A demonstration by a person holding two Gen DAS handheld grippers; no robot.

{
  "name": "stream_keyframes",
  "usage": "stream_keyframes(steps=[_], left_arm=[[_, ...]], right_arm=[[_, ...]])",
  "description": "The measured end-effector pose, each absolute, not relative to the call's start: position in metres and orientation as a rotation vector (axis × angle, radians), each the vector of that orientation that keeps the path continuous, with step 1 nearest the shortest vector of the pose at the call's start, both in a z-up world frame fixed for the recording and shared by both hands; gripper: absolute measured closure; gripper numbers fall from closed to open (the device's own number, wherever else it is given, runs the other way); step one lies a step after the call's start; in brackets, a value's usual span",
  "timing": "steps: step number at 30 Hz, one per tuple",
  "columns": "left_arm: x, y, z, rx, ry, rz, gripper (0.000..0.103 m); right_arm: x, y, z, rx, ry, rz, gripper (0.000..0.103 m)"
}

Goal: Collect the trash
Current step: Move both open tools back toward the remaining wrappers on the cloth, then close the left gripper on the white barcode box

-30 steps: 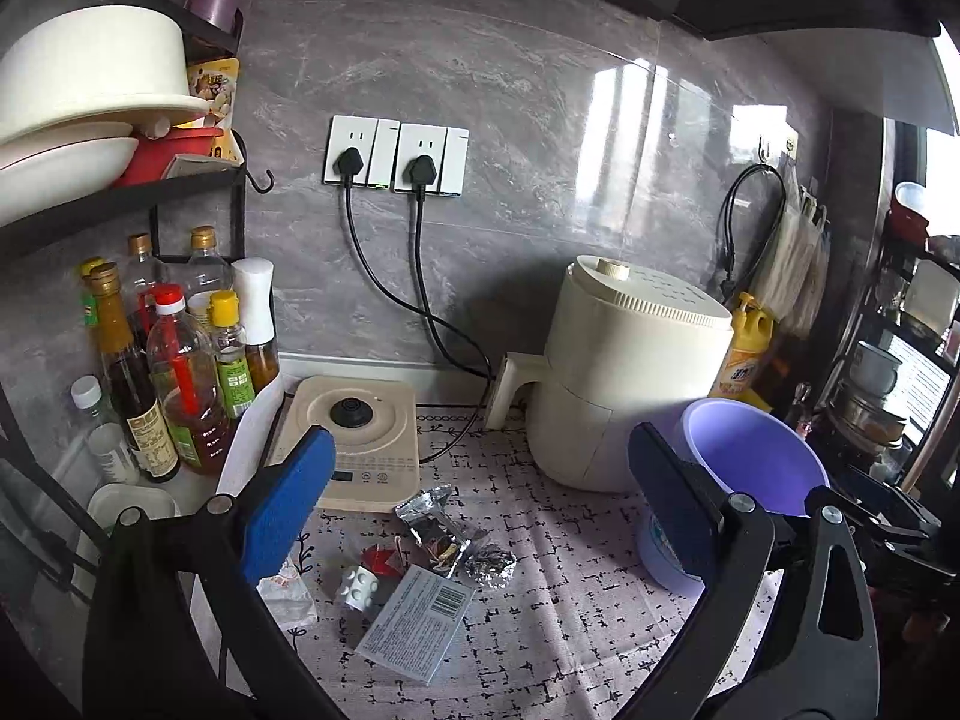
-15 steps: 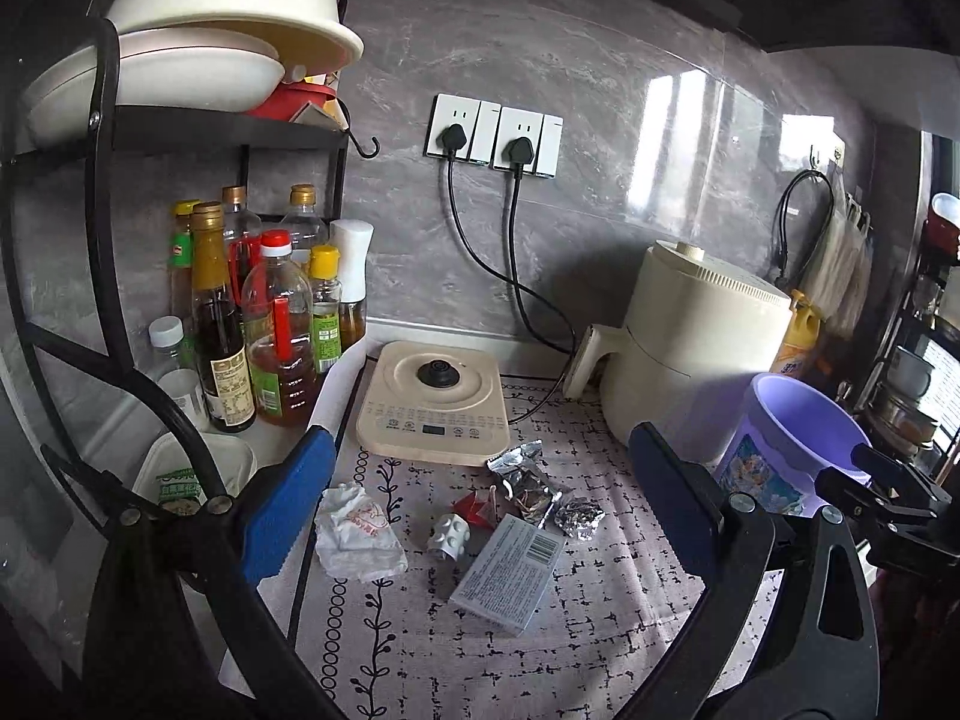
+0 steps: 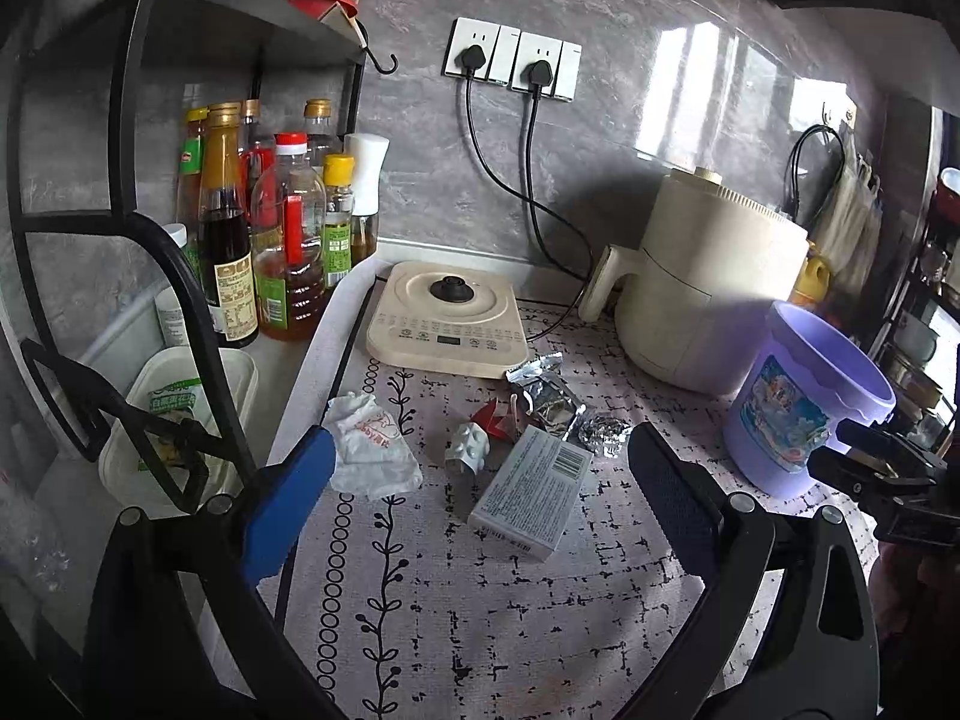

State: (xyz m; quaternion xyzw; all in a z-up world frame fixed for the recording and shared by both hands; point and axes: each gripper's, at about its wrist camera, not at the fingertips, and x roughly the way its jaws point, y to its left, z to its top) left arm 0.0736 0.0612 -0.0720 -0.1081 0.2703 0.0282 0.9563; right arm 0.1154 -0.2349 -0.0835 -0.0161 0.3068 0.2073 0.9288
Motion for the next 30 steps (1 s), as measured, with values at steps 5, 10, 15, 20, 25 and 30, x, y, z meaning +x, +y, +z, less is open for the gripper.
stream_keyframes(steps=[5,10,15,20,25,30], left_arm=[[0.088,0.06,-0.096,-0.255,0.628,0.026,0.008],[0.111,0.054,-0.118,-0.243,0.709,0.002,0.018],[0.132,0.042,-0.132,-0.212,0.758,-0.064,0.018],[0.159,0.025,-0.147,-0.124,0.808,-0.125,0.018],[0.18,0.009,-0.169,-0.051,0.881,-0.13,0.018],[0.179,0.002,-0.182,-0.002,0.922,-0.091,0.036]], right_arm=[[0.125,-0.229,-0.102,-0.003,0.716,0.483,0.018],[0.132,-0.225,-0.111,-0.006,0.76,0.497,0.023],[0.135,-0.222,-0.119,-0.013,0.793,0.498,0.027],[0.135,-0.225,-0.129,0.001,0.832,0.476,0.03],[0.13,-0.231,-0.134,0.011,0.851,0.452,0.03],[0.128,-0.233,-0.137,0.016,0.863,0.445,0.031]])
